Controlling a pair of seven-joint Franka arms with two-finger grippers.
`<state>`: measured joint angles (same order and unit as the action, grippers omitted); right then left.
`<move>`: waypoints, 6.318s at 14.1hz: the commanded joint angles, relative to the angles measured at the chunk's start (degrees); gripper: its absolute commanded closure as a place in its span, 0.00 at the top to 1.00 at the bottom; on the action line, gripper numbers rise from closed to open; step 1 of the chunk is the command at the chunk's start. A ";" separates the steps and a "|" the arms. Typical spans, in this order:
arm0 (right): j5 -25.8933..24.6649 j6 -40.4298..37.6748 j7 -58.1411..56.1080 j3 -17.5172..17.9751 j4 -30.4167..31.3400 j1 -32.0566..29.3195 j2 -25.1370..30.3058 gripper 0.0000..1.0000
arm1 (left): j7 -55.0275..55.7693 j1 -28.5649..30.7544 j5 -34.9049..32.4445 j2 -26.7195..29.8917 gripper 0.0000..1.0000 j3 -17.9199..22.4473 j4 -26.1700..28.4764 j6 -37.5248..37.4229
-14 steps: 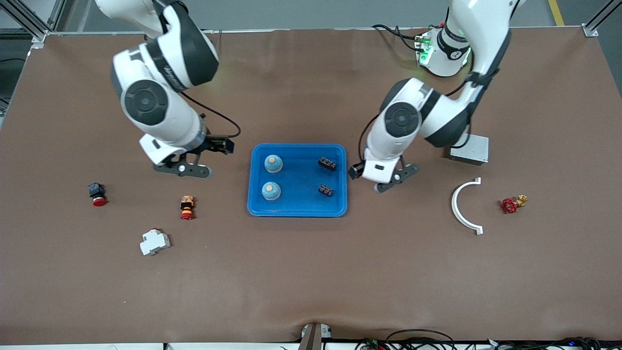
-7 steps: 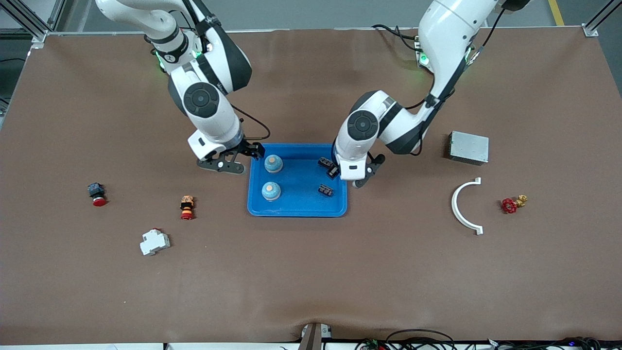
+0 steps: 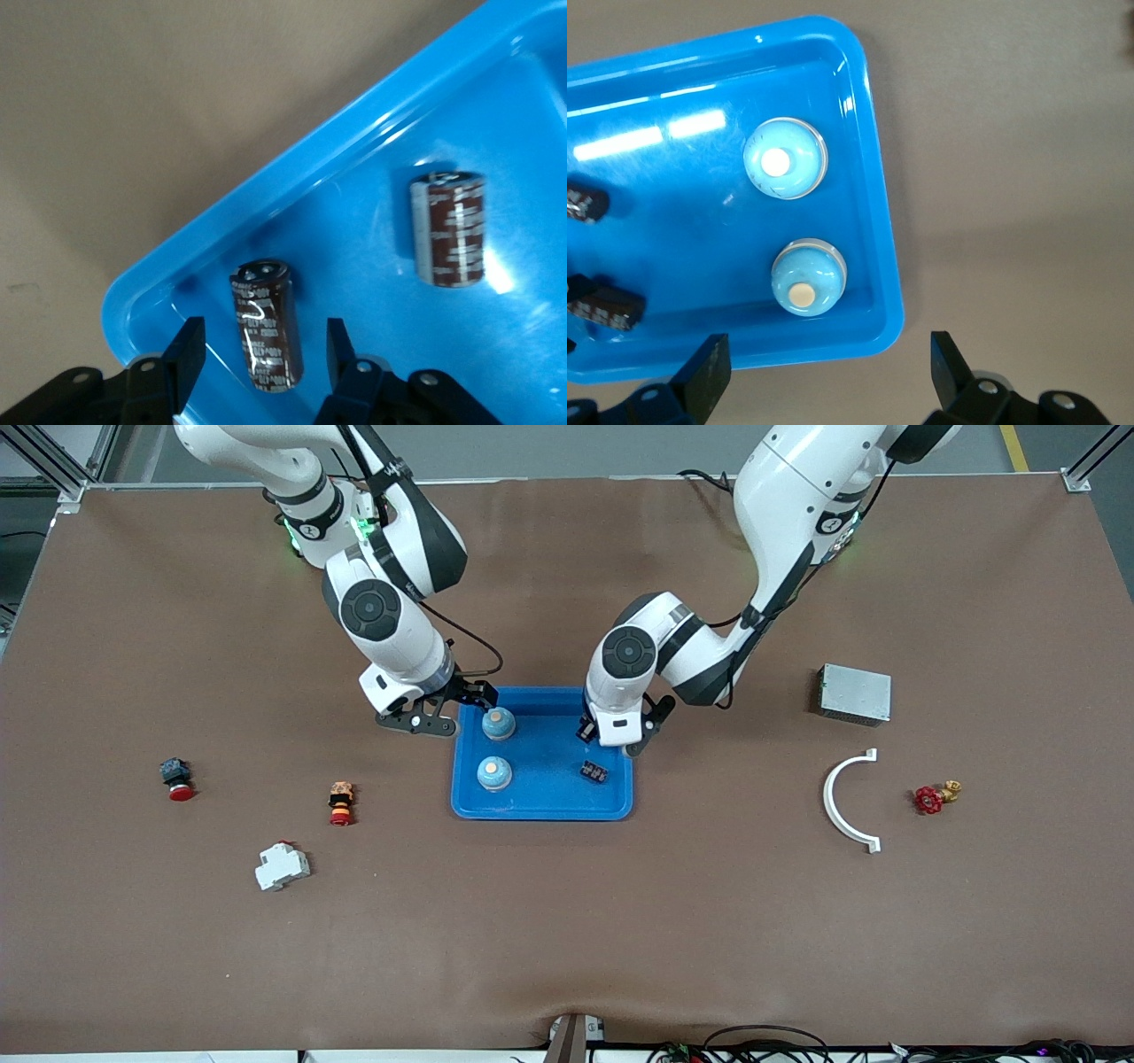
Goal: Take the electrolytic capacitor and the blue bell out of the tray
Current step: 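Grasp a black capacitor with the left gripper while the right gripper lowers to a bell, then carry the capacitor toward the white arc while the right gripper grasps a bell, then set the capacitor beside the white arc and open the left gripper, then lift the bell with the right gripper while the left gripper grasps the capacitor, then place the bell near the red button while the left gripper carries the capacitor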
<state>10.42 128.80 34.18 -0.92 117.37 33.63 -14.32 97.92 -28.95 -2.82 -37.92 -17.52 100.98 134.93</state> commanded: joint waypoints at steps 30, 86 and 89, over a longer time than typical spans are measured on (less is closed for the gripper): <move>0.74 14.11 0.45 -0.93 1.37 7.86 -11.42 1.00 | -15.21 22.18 -14.13 8.84 0.00 0.47 2.03 -15.67; -12.44 16.47 -64.50 -5.76 15.61 -30.11 0.63 0.15 | 22.31 7.94 -18.45 -10.42 0.75 -5.42 -10.98 6.22; -12.36 20.51 -64.50 -5.67 15.52 -30.20 -3.33 0.16 | 21.61 6.63 -18.97 -10.51 0.64 -5.42 -10.72 6.40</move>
<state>-1.14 147.10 -29.82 -7.56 132.91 4.68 -15.81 119.47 -20.52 -21.49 -47.62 -23.34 91.20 140.43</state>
